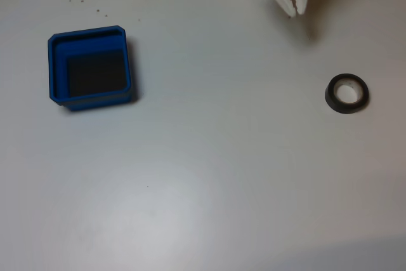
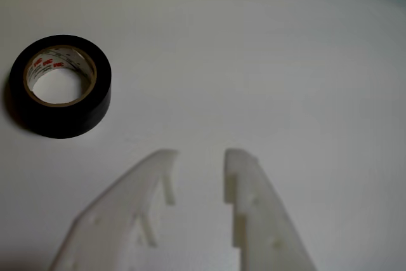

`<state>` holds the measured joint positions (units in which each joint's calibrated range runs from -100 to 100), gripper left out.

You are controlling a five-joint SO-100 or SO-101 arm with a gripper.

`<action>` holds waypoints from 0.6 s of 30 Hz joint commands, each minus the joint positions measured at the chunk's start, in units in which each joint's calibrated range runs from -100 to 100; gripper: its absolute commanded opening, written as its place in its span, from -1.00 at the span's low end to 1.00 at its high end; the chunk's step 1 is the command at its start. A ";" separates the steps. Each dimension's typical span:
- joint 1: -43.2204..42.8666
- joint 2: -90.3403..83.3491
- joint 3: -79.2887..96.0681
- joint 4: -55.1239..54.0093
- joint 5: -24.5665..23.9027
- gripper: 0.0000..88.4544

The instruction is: Pick the black tape roll and drop it in the blue box

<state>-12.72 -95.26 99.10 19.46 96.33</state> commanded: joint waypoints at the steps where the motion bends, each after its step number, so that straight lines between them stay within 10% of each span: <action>1: -1.89 -3.40 0.81 -0.48 -0.18 -0.98; 18: -5.31 -3.24 0.72 -0.40 0.34 -0.98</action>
<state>-16.58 -95.26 99.10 19.46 96.33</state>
